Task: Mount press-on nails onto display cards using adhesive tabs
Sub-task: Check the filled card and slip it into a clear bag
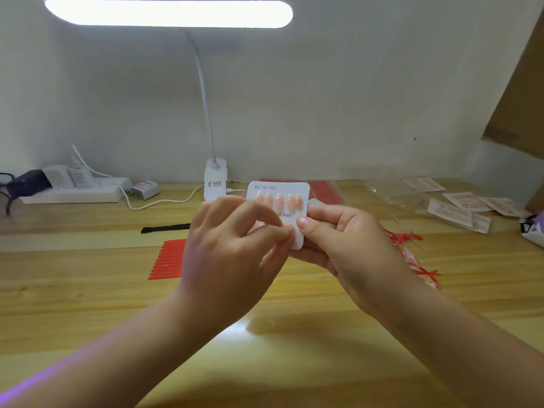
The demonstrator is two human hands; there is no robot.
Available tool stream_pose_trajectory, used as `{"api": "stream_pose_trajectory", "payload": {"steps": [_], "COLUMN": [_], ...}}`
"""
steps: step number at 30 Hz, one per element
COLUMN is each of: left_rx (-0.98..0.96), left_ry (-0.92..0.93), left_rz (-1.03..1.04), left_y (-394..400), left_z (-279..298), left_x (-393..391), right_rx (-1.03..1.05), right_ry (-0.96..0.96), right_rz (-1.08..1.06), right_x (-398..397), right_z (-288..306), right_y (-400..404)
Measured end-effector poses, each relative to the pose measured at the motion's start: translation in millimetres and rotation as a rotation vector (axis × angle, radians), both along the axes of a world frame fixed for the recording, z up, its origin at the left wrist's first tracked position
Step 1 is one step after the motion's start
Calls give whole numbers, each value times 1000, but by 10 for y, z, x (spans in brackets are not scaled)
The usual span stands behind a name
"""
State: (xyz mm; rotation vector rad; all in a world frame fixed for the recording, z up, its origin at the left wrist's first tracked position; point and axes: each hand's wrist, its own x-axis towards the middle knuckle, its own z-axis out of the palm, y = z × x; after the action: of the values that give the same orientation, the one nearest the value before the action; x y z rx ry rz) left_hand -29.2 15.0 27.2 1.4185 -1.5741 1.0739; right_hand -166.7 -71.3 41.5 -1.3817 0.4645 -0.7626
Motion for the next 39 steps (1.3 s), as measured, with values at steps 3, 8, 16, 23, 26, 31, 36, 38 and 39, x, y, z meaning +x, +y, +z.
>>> {"api": "stream_pose_trajectory", "payload": {"steps": [3, 8, 16, 23, 26, 31, 36, 38, 39], "left_rx": [-22, 108, 173, 279, 400, 426, 392, 374, 365], "left_ry": [-66, -88, 372, 970, 1226, 1214, 1258, 1292, 1309], "left_rz": [25, 52, -248, -257, -418, -528, -523, -535, -547], "left_y": [2, 23, 20, -57, -85, -80, -86, -85, -79], "left_z": [2, 1, 24, 2, -20, -47, -73, -67, -60], "left_x": [-7, -35, -51, 51, 76, 37, 55, 56, 53], "right_rx": [-8, 11, 100, 89, 91, 48, 61, 113, 139], "right_ry": [-1, -28, -139, -88, -64, -43, -46, -72, -82], "right_rz": [-2, 15, 84, -6, 21, 26, 47, 104, 130], "right_x": [-3, -22, -67, -48, -45, -42, -23, -14, -15], "right_z": [3, 33, 87, -11, -57, -81, -83, -73, -66], "right_y": [15, -34, -188, -262, -276, -240, -228, -226, -229]}}
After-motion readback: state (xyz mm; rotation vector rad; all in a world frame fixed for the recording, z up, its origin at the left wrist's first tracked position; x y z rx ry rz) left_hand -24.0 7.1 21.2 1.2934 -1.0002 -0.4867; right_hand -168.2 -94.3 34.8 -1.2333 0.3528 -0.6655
